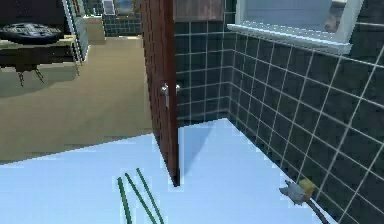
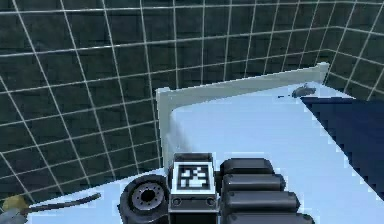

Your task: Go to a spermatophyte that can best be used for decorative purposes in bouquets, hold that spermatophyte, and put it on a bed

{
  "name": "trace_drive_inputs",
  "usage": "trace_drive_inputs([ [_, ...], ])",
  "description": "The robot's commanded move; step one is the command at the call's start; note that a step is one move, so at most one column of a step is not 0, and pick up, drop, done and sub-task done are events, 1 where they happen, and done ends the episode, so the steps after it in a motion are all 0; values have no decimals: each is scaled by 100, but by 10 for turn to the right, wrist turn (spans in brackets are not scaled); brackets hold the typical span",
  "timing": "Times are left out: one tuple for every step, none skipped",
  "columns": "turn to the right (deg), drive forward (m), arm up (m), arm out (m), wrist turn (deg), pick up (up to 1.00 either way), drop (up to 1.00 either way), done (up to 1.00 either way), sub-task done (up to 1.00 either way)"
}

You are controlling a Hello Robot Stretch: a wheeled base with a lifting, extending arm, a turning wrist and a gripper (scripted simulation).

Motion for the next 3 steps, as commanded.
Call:
trace_drive_inputs([
  [450,0,0,0,0,0,0,0,0],
  [450,0,0,0,0,0,0,0,0],
  [210,0,0,0,0,0,0,0,0],
])
